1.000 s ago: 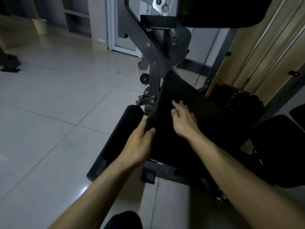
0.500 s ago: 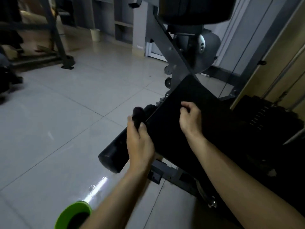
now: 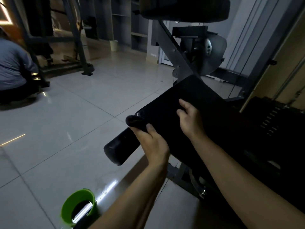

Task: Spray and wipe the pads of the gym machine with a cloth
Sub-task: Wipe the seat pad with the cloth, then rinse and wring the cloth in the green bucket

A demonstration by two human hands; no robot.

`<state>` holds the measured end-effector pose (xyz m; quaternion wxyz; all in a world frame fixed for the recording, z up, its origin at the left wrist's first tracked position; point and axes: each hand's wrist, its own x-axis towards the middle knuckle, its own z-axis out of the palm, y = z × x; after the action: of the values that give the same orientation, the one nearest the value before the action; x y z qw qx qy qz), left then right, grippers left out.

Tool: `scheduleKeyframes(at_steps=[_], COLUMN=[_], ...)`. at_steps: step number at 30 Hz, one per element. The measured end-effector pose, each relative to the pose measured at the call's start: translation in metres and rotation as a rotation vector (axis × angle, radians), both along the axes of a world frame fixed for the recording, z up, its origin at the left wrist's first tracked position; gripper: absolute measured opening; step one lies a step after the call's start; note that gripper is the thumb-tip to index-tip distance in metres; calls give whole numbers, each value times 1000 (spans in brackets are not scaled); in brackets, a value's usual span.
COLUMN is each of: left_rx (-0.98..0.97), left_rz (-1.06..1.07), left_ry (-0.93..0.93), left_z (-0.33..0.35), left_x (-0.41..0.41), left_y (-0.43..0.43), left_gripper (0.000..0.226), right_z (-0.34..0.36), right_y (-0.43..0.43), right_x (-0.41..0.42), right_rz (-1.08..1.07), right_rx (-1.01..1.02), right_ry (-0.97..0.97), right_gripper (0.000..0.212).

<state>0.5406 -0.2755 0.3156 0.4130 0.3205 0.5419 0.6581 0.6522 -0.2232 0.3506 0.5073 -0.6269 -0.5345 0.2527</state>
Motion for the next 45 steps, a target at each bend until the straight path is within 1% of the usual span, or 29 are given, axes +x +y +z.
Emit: scheduleKeyframes(at_steps=[2, 4, 6, 8, 10, 12, 13, 15, 16, 18, 20, 22, 24, 25, 26, 27, 29, 30, 32, 34, 35, 37, 38, 39, 40, 42, 44, 45], left_rx=[-1, -5, -53, -98, -134, -107, -88, -79, -96, -148, -201, -235, -255, -264, -273, -268, -261, -269, -275, -282, -286, -310, -322, -330, -331, -324, -302, -285], left_rz=[-45, -128, -246, -356, -410, -412, -389, -339, -340, -392, -476, -602, -718, -761, -794, -819, -862, -881, -898, -855, -823, -775, -734, -691, -651, -572, -510, -501], left_ry=[22, 36, 47, 20, -73, -195, -228, -241, -249, -203, -41, 172, 427, 556, 667, 745, 812, 826, 801, 711, 649, 493, 416, 355, 318, 301, 321, 363], left_z=[-11, -18, -20, -14, -4, 8, 12, 21, 23, 20, 10, -6, -18, -25, -31, -36, -46, -53, -68, -87, -97, -123, -132, -143, -154, -177, -199, -210], left_x=[13, 22, 23, 17, 1, -21, -36, -65, -82, -117, -153, -188, -215, -227, -236, -244, -256, -262, -271, -279, -284, -292, -295, -298, -300, -305, -311, -315], left_y=[-18, -32, -49, -65, -76, -80, -77, -68, -63, -52, -42, -34, -27, -24, -21, -18, -14, -13, -10, -10, -11, -12, -13, -14, -14, -14, -15, -17], left_gripper=[58, 60, 55, 38, 27, 24, 23, 21, 20, 22, 22, 18, 12, 10, 14, 18, 26, 29, 36, 42, 43, 44, 45, 46, 48, 49, 45, 42], right_z=[-10, -21, -27, -27, -23, -15, -11, -7, -9, -22, -39, -54, -68, -76, -83, -92, -110, -122, -139, -161, -174, -206, -213, -221, -232, -249, -267, -276], right_y=[-29, -56, -76, -88, -98, -107, -110, -114, -113, -111, -104, -94, -79, -71, -64, -56, -44, -41, -42, -47, -51, -55, -59, -61, -62, -64, -61, -58], right_x=[-2, 0, 6, 9, 3, -11, -23, -52, -68, -98, -126, -149, -163, -169, -173, -177, -183, -188, -196, -202, -204, -210, -211, -213, -217, -229, -237, -241], right_rz=[138, 286, 355, 361, 361, 333, 319, 321, 344, 389, 390, 427, 466, 472, 481, 503, 615, 689, 792, 827, 854, 891, 907, 914, 903, 823, 729, 699], right_rx=[-4, -15, -22, -7, 39, 144, 203, 278, 267, 186, 87, -94, -298, -402, -509, -606, -743, -795, -878, -977, -1018, -1075, -1098, -1117, -1123, -1111, -1087, -1083], right_ry=[-83, -165, -227, -224, -218, -209, -191, -130, -77, 33, 73, 177, 301, 340, 386, 414, 436, 465, 589, 752, 803, 885, 928, 956, 974, 1043, 1131, 1146], right_gripper=[46, 41, 38, 37, 35, 32, 31, 32, 34, 42, 54, 62, 62, 56, 51, 56, 75, 77, 65, 55, 59, 76, 81, 80, 75, 60, 53, 46])
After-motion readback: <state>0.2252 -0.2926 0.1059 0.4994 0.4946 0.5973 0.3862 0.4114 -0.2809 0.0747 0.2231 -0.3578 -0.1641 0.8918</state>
